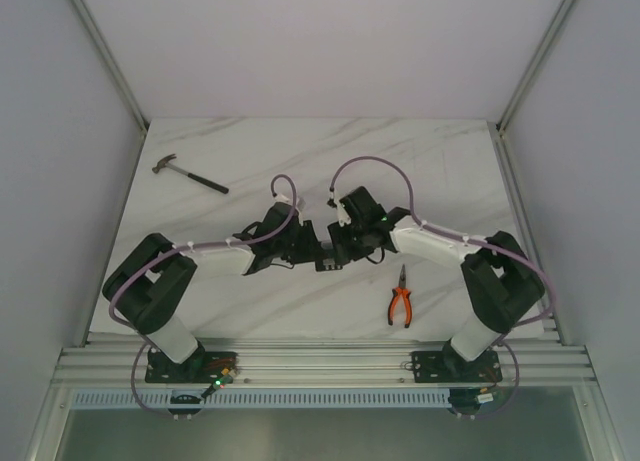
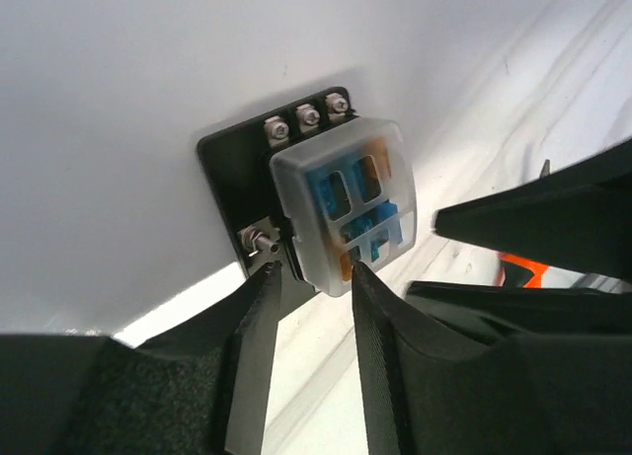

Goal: Snap on the fuse box
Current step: Close the fuse box cover on the fuse box base.

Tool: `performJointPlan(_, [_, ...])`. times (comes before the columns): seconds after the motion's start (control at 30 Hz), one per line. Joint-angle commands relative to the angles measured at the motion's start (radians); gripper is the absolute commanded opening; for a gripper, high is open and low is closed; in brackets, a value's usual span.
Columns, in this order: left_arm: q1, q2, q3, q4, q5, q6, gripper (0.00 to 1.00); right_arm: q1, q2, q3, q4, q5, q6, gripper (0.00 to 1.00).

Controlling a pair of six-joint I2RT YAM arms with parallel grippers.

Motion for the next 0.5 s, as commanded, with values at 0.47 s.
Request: performJointPlan(0.47, [0.022,0.038,0.130,-0.111,-0.033,0.037,0.48,-0.107,-0.019,-0.043,0.195,-0.130,0.176,0.45])
